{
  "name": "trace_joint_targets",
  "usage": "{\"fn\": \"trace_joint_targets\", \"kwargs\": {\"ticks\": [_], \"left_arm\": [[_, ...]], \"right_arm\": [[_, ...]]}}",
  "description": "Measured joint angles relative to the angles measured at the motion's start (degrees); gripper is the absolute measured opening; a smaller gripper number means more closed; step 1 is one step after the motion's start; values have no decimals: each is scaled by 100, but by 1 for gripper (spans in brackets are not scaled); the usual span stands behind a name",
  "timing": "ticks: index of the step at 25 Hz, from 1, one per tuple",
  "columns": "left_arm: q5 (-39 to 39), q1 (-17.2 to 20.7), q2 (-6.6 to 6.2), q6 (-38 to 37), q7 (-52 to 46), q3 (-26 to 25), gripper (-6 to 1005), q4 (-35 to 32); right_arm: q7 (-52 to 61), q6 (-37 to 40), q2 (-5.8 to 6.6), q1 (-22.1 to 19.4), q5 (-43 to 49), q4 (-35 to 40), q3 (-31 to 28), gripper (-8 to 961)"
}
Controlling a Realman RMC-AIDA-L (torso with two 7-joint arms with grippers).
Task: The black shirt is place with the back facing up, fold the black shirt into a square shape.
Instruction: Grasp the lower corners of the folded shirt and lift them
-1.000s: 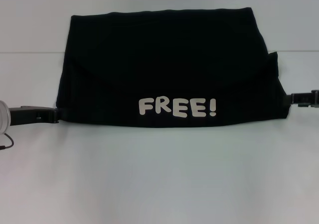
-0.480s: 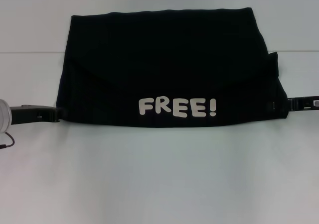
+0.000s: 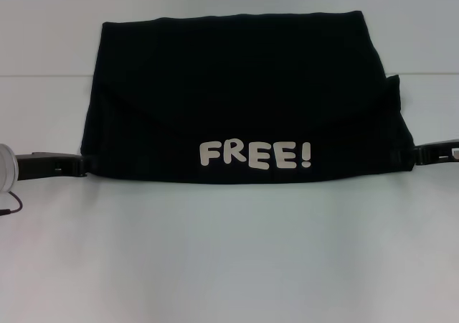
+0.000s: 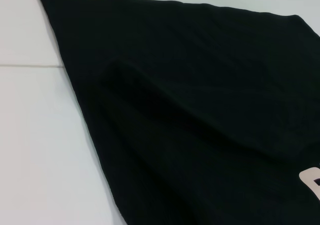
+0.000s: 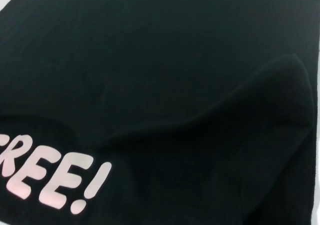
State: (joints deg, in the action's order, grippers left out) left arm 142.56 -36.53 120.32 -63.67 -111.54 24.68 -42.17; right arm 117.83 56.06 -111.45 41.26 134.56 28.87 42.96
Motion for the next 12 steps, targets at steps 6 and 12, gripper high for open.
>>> {"fn": "trace_joint_targets", "kwargs": {"ticks": [6, 12], "left_arm": [[0, -13, 1, 44, 0, 10, 0, 7], [0, -19, 1, 63, 0, 11, 0, 7]], "right_arm": [[-149, 92, 9, -12, 0, -15, 53, 334], [-272, 183, 13, -56, -27, 19, 9, 163]]}}
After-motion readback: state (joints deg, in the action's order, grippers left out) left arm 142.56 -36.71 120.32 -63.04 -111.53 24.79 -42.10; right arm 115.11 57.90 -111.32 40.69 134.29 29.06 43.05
